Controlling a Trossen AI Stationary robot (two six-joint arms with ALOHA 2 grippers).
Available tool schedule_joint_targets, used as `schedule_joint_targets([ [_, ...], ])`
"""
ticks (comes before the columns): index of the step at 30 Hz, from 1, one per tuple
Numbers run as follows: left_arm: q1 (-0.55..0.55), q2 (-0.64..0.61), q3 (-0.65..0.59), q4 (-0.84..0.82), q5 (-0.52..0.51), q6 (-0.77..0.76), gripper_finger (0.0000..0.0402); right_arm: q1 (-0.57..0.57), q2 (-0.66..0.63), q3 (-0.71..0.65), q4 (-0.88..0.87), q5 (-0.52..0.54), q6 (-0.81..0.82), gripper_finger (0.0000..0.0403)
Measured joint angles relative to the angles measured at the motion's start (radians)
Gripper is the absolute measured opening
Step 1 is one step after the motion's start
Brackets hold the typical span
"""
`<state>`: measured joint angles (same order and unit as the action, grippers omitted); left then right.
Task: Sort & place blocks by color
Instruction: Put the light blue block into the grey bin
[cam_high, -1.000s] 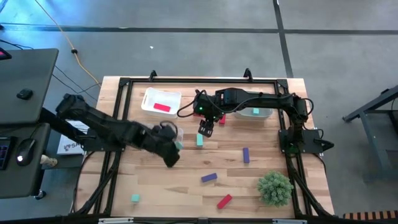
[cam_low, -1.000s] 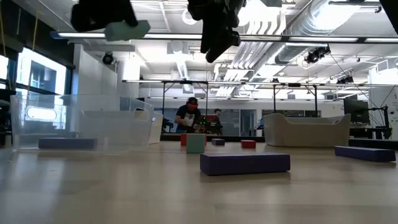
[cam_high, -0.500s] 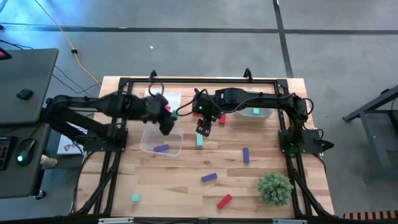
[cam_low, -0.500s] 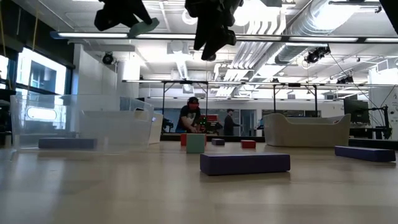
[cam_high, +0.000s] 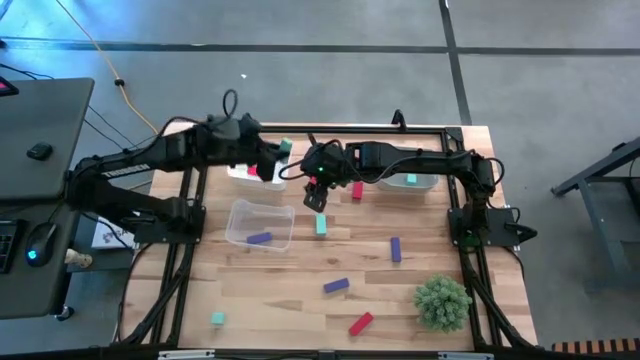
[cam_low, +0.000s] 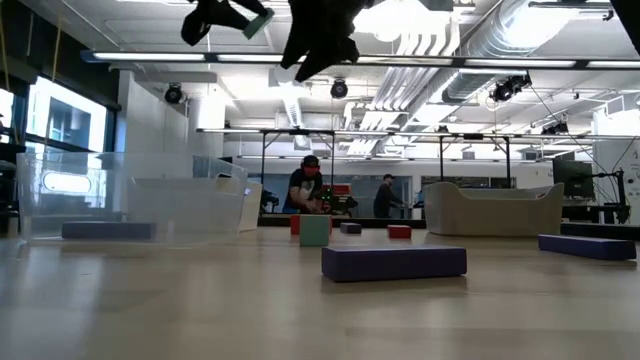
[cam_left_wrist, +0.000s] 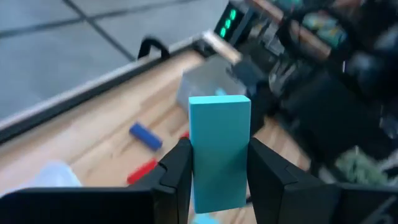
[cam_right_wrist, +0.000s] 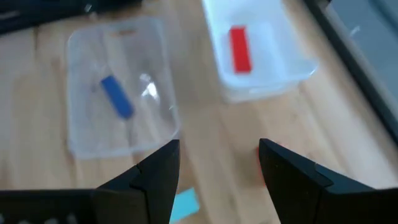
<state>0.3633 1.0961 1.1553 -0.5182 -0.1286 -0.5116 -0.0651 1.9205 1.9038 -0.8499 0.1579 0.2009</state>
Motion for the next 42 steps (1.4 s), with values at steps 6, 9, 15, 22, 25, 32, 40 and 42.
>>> schedule_joint_targets([
  [6,0.112,0.0,0.0,0.103,0.113,0.018,0.0093,0.007,0.0,0.0,0.088,0.147,-0.066,0.0209],
  [9,0.162,0.0,0.0,0.136,0.164,0.018,0.0093,0.016,0.0,0.0,0.121,0.204,-0.107,0.0209],
  [15,0.245,0.0,0.0,0.234,0.28,0.0,0.0093,0.049,0.0,0.0,0.2,0.348,-0.181,0.0209],
  [22,0.31,0.0,0.0,0.382,0.426,-0.062,0.0093,0.106,0.0,0.0,0.375,0.637,-0.299,0.0209],
  [25,0.321,0.0,0.0,0.423,0.443,-0.076,0.0093,0.128,0.0,0.0,0.472,0.725,-0.36,0.0209],
  [32,0.324,0.003,0.0,0.47,0.444,-0.08,0.0093,0.139,0.0,0.0,0.681,0.76,-0.359,0.0209],
  [40,0.324,0.003,0.0,0.47,0.445,-0.073,0.0106,0.126,0.0,0.0,0.832,0.806,-0.385,0.0209],
  [42,0.324,0.003,0.0,0.468,0.444,-0.059,0.0102,0.123,0.0,0.0,0.866,0.78,-0.385,0.0209],
])
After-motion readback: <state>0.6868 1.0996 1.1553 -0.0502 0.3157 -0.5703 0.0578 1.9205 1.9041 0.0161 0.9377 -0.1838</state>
